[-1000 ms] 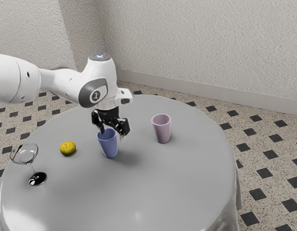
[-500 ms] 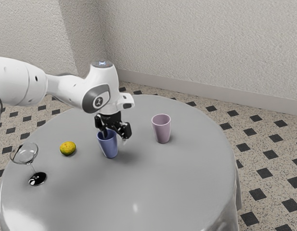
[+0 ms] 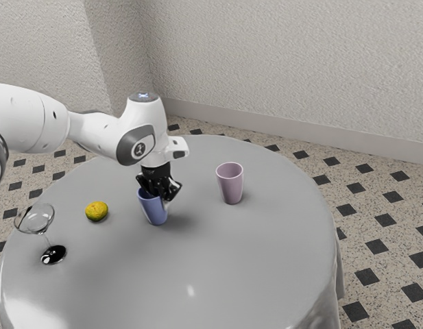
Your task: Place the left cup onto the right cup
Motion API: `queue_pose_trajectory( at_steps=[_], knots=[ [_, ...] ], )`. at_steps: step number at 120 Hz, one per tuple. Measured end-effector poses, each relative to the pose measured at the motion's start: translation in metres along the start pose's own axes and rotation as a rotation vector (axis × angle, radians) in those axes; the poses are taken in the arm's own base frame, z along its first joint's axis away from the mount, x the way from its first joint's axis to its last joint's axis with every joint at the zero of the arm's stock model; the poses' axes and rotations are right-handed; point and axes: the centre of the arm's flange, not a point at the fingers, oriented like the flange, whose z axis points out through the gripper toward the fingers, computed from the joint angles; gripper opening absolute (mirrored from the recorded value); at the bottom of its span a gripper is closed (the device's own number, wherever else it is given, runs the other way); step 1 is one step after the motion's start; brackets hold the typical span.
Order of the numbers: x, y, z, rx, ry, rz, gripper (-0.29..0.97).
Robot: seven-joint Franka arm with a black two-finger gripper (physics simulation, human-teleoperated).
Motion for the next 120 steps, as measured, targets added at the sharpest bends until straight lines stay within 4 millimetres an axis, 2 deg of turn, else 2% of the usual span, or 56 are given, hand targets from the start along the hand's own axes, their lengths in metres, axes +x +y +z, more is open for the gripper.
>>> queue_pose_trajectory(
  at_steps=[37,50,62,84,105,120],
  knots=[
    [0.004,-0.003,0.000,0.001,0.021,-0.001,-0.08],
    [0.018,0.003,-0.025,0.003,0.062,0.005,-0.09],
    [0.031,0.019,-0.057,0.014,0.091,0.030,-0.09],
    [0.039,0.049,-0.098,0.025,0.086,0.058,-0.10],
    [0.041,0.069,-0.123,0.030,0.076,0.067,-0.10],
    [0.045,0.076,-0.132,0.033,0.072,0.065,-0.10]
  ],
)
